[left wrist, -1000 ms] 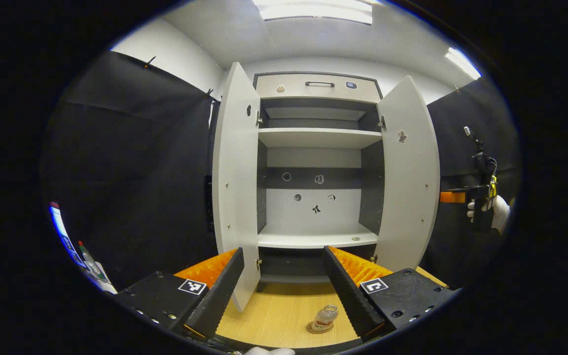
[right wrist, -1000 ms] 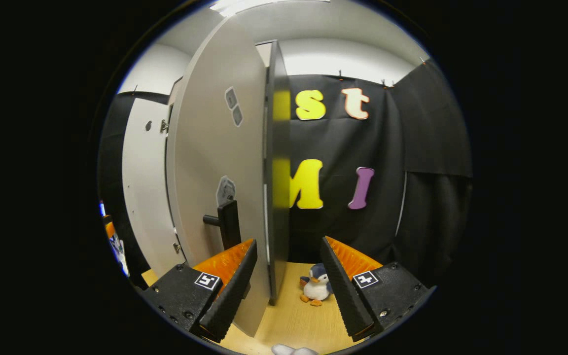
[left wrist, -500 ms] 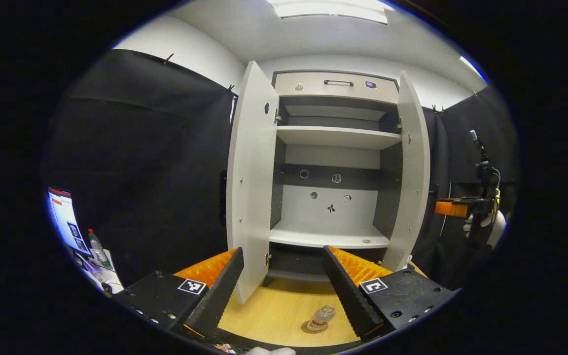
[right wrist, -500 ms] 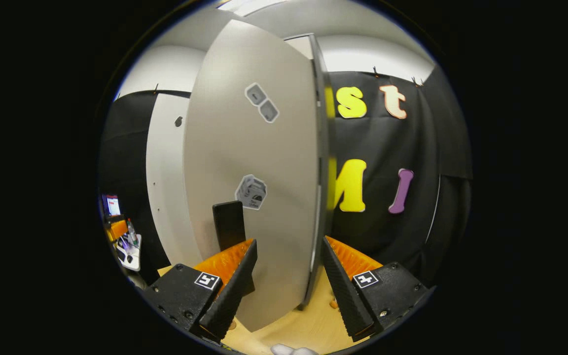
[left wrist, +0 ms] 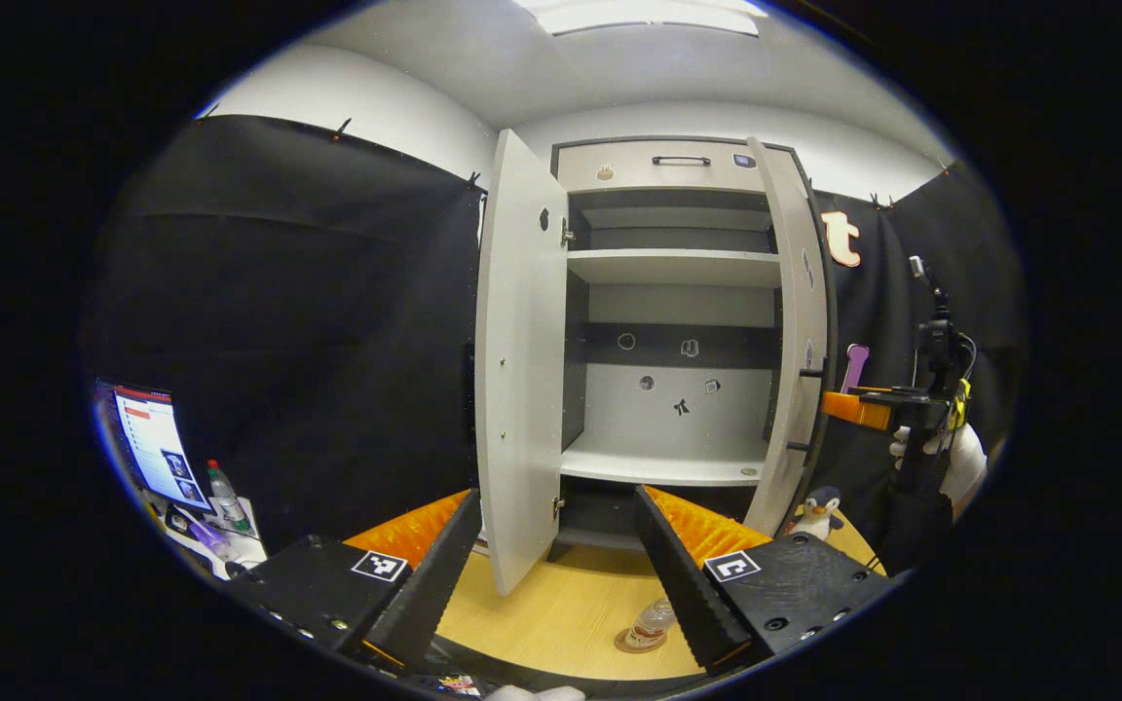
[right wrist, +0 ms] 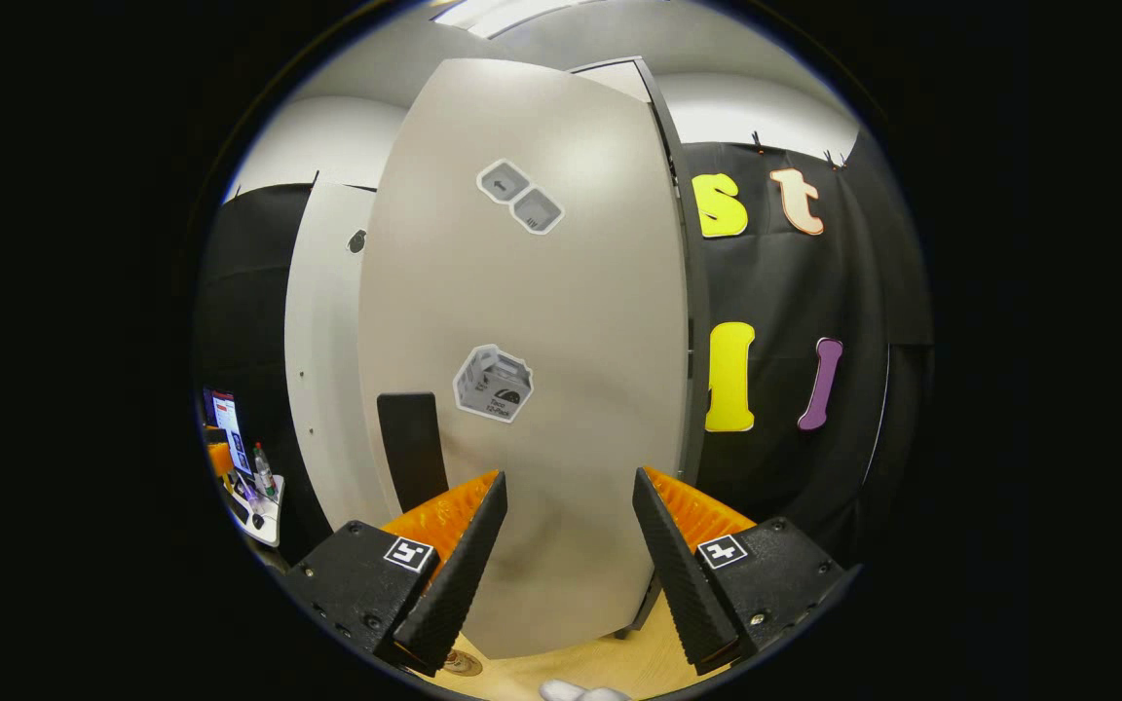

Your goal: Grasp the bottle in the cabinet with the left hand and place it on the coaster, then close the right door with the right hand and the left door with the left hand.

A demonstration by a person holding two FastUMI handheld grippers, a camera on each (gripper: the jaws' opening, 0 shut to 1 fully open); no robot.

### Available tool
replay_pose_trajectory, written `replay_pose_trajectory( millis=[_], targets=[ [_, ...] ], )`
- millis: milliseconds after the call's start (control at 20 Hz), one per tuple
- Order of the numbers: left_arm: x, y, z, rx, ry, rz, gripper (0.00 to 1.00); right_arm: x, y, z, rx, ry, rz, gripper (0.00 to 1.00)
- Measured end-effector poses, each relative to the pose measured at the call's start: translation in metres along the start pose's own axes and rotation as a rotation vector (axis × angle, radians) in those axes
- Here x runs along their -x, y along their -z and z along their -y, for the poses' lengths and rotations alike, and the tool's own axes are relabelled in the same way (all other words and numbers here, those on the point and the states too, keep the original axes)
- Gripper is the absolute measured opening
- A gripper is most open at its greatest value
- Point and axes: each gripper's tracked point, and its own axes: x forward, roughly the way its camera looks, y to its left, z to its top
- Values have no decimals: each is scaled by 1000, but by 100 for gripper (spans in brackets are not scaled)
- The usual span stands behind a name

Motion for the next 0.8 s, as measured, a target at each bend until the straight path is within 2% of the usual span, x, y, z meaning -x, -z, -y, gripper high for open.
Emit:
replay_pose_trajectory(
  millis=[100, 150, 200, 300, 500, 650, 800],
  targets=[
    [0, 1, -2, -5, -7, -2, 90, 8, 6, 7, 1, 13, -9, 81],
    [-1, 3, -6, -8, -7, -5, 95, 11, 9, 11, -5, 14, -14, 81],
    [-4, 3, -11, -13, -5, -1, 91, 16, 11, 14, -14, 16, -20, 81],
    [-16, 3, -25, -27, 1, 1, 95, 32, 10, 14, -37, 22, -1, 81],
    [-47, -3, -60, -44, 23, 29, 94, 68, 6, 17, -25, 103, 27, 81],
    [-86, -6, -97, -59, 49, 38, 96, 93, 13, 1, -43, 155, 12, 81],
    [-130, -9, -139, -84, 61, 45, 96, 116, 18, -31, -95, 168, -3, 81]
  ],
)
